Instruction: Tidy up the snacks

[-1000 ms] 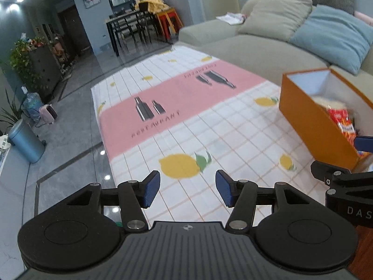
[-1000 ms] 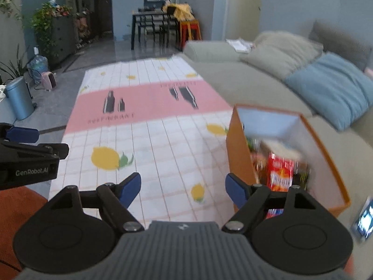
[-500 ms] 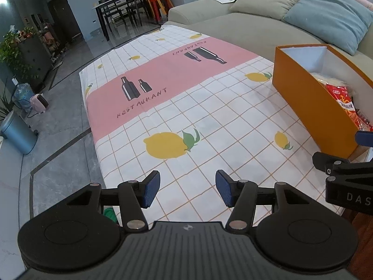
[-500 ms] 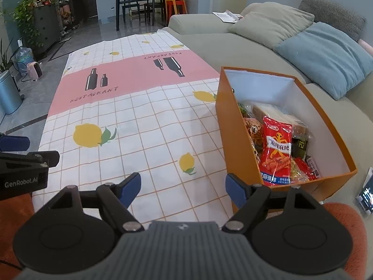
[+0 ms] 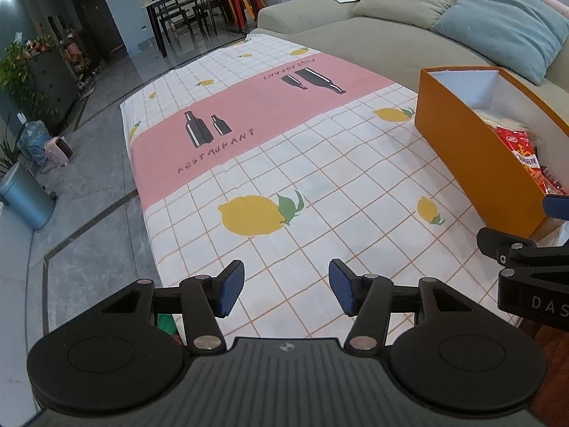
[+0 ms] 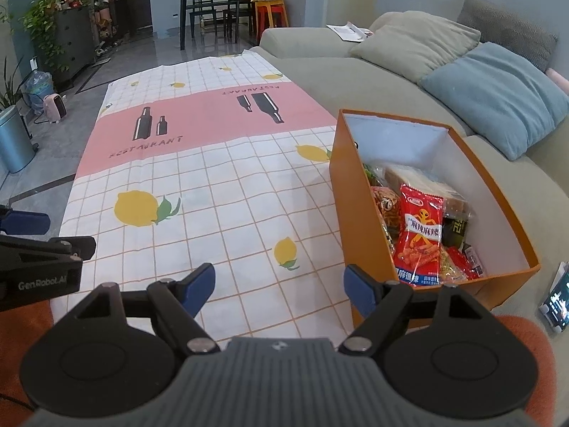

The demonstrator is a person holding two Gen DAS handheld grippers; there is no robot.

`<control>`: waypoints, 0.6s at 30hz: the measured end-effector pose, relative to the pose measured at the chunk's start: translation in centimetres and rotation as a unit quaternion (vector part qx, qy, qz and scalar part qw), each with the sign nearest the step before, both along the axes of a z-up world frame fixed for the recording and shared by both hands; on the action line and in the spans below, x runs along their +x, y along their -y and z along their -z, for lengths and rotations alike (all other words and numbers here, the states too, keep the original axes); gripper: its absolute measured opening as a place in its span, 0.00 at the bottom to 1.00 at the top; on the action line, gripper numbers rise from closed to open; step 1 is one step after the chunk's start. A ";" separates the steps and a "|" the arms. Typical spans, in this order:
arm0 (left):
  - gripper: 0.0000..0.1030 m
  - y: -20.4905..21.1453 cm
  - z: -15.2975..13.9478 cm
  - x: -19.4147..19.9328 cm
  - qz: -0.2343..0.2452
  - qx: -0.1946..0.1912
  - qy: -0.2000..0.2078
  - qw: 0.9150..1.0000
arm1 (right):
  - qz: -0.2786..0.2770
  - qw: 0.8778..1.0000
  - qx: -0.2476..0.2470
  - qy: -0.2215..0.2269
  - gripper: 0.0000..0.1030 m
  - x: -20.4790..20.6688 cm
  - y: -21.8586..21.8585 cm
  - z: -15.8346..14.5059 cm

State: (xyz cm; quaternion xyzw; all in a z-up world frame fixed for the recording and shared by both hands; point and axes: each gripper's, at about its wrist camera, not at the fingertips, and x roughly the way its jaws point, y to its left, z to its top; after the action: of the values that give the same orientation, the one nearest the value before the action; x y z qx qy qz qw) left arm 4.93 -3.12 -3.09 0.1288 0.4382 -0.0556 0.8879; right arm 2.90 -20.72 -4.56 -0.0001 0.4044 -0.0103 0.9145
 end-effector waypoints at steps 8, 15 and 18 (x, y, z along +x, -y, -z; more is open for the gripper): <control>0.63 -0.3 0.1 0.0 -0.004 -0.005 -0.003 1.000 | -0.006 1.000 -0.004 -0.002 0.76 0.0 -0.4 0.0; 0.63 -0.4 0.3 0.1 -0.006 -0.009 -0.009 1.000 | -0.010 1.000 -0.007 -0.008 0.76 0.1 -0.6 0.4; 0.63 -0.3 0.3 0.0 -0.005 -0.010 -0.010 1.000 | -0.010 1.000 -0.008 -0.009 0.76 0.0 -0.6 0.4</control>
State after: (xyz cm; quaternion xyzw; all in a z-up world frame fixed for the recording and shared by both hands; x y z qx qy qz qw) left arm 4.96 -2.81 -3.37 0.1168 0.4475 -0.0565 0.8848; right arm 2.94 -20.14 -4.96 -0.0119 0.4126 -0.0040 0.9108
